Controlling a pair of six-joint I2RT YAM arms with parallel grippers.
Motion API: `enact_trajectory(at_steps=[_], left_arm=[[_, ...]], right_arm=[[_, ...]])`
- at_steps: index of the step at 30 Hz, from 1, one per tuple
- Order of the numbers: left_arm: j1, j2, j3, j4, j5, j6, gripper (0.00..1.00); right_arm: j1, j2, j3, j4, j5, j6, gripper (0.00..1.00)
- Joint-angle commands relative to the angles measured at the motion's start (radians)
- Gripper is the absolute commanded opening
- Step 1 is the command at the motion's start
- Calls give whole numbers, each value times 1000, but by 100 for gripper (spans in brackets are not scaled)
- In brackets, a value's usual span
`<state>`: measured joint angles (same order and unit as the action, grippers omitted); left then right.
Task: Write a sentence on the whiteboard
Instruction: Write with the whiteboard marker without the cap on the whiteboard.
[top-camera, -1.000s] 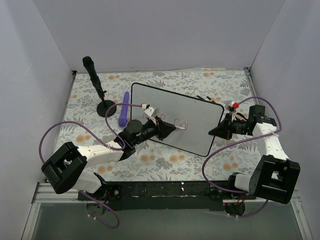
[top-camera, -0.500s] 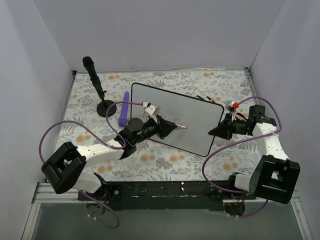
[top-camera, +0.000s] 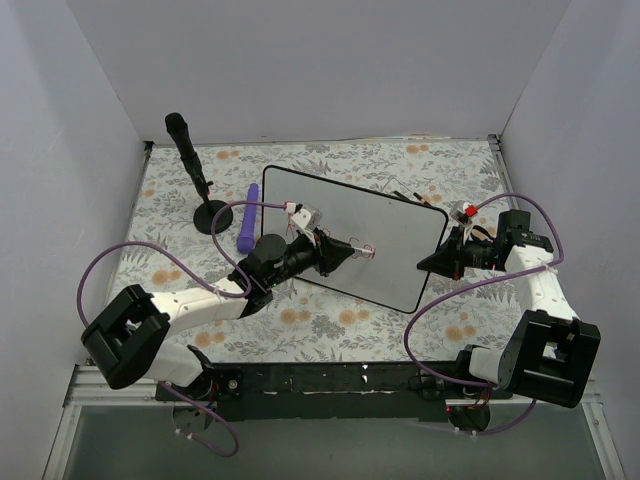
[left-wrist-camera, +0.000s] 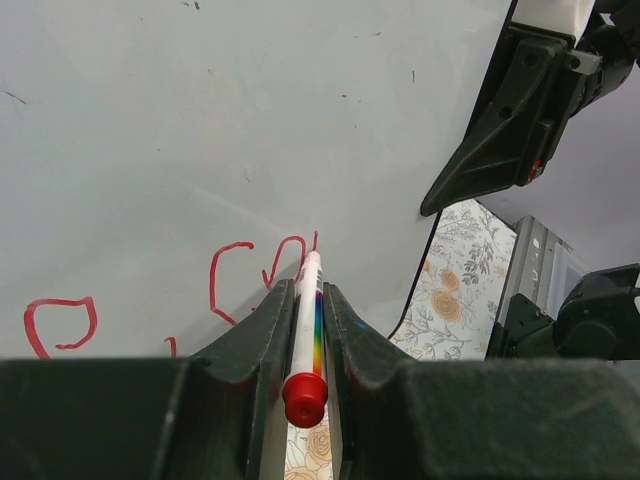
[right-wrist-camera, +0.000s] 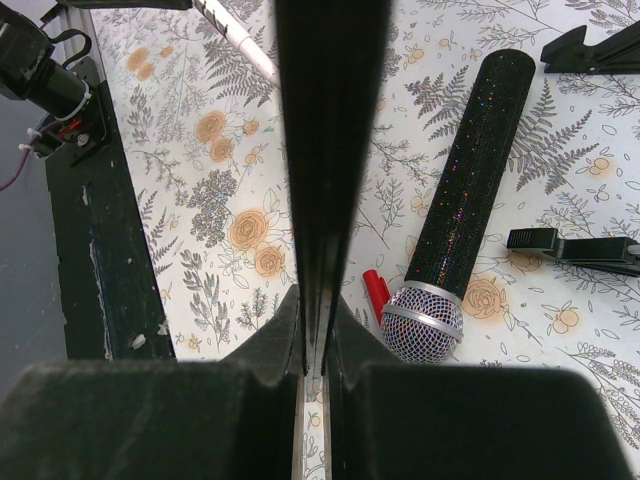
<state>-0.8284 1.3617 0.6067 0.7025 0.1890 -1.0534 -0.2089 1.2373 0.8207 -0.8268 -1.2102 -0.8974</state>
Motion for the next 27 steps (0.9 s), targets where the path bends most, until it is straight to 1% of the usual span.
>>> enact_trajectory(at_steps=[1,27], left_arm=[[3,-39,45,-6,-48,30,0],[3,-7,84,5,-13,23,0]], right_arm=[[9,-6,15,8,35,-38,1],[11,-6,15,9,35,-38,1]])
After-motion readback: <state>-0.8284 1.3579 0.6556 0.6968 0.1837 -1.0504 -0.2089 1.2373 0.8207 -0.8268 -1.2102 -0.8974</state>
